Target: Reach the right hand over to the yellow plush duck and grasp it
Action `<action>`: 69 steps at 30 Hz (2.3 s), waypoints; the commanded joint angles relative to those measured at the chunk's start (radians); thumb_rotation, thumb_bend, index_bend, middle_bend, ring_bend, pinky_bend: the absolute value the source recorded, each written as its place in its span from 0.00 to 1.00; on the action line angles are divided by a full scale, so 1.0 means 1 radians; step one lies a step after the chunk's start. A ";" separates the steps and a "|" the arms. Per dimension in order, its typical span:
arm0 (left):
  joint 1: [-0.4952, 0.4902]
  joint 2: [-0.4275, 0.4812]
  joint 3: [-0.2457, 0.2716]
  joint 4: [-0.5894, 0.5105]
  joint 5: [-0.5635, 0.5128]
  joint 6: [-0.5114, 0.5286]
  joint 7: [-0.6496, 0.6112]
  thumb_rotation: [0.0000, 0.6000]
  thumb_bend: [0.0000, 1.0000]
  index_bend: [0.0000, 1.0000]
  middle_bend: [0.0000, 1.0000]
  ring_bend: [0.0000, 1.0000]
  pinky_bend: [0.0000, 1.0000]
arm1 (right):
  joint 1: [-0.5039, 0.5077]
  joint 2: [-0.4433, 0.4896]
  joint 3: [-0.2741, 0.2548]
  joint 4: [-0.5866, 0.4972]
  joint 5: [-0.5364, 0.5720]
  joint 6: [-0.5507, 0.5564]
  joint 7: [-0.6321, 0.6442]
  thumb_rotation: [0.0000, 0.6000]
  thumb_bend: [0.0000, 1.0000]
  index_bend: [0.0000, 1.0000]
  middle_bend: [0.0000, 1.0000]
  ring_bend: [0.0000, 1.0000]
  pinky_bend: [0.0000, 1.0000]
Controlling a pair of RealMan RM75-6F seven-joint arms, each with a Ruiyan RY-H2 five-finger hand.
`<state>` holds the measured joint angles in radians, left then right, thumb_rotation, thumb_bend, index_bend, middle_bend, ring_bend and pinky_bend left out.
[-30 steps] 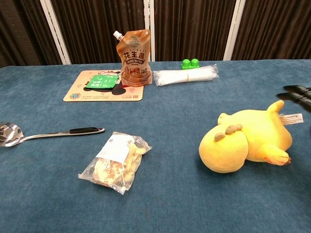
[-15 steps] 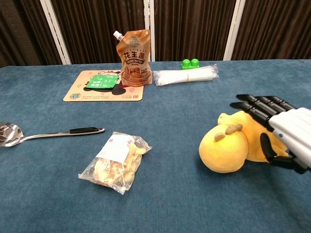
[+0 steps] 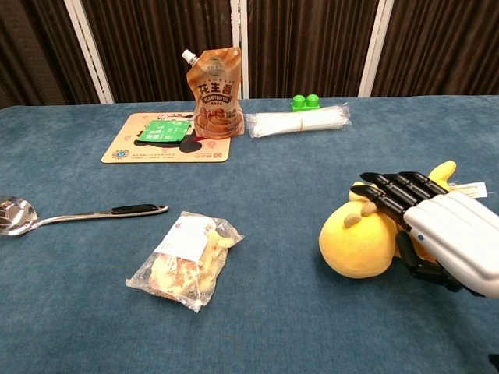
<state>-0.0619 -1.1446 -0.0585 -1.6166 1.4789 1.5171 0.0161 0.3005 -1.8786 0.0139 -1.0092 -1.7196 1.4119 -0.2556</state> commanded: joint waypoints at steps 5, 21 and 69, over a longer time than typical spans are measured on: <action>-0.005 0.001 -0.003 0.000 -0.012 -0.012 0.001 1.00 0.21 0.00 0.00 0.00 0.00 | 0.022 -0.048 0.019 0.102 0.049 -0.054 0.012 1.00 1.00 0.00 0.00 0.00 0.00; -0.004 -0.001 0.002 -0.004 -0.005 -0.008 0.012 1.00 0.21 0.00 0.00 0.00 0.00 | 0.030 0.015 0.083 0.049 0.123 -0.021 0.036 1.00 1.00 0.00 0.00 0.00 0.00; -0.006 -0.006 0.006 0.001 0.000 -0.011 0.013 1.00 0.21 0.00 0.00 0.00 0.00 | 0.062 -0.001 0.036 0.070 0.112 -0.100 -0.042 1.00 1.00 0.00 0.00 0.00 0.00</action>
<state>-0.0682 -1.1507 -0.0525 -1.6159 1.4791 1.5058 0.0291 0.3560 -1.8783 0.0399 -0.9479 -1.6187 1.3208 -0.2929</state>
